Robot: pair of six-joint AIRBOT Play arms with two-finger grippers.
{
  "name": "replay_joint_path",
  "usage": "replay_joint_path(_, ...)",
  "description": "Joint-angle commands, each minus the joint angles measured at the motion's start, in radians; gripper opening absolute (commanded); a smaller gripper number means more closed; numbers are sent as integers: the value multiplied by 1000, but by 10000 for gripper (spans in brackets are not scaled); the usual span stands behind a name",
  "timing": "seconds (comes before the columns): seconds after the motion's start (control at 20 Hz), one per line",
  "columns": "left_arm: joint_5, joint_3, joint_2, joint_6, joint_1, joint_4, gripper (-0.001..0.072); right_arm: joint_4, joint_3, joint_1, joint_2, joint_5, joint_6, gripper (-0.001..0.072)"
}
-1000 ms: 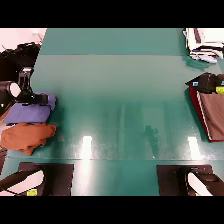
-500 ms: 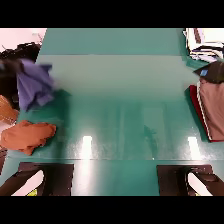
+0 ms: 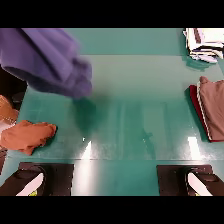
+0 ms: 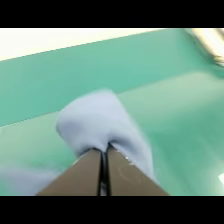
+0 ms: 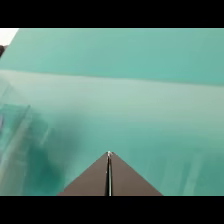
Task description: Fold the shirts.
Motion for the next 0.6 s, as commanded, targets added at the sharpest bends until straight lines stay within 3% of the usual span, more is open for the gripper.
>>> replay_joint_path(0.0,-39,28,-80,2,-242,-12,19,0,29,1,1,-3,0,18)
replay_joint_path(0.3,-62,28,-404,8,-639,27,26,0,29,1,1,66,0,18)
replay_joint_path(0.4,-66,28,-493,3,-668,29,530,0,29,1,0,94,0,18)
replay_joint_path(0.45,-82,28,-511,-8,-654,48,495,0,29,1,1,110,0,18)
replay_joint_path(0.55,-144,29,-505,-30,-587,97,493,-1,29,1,0,132,0,18)
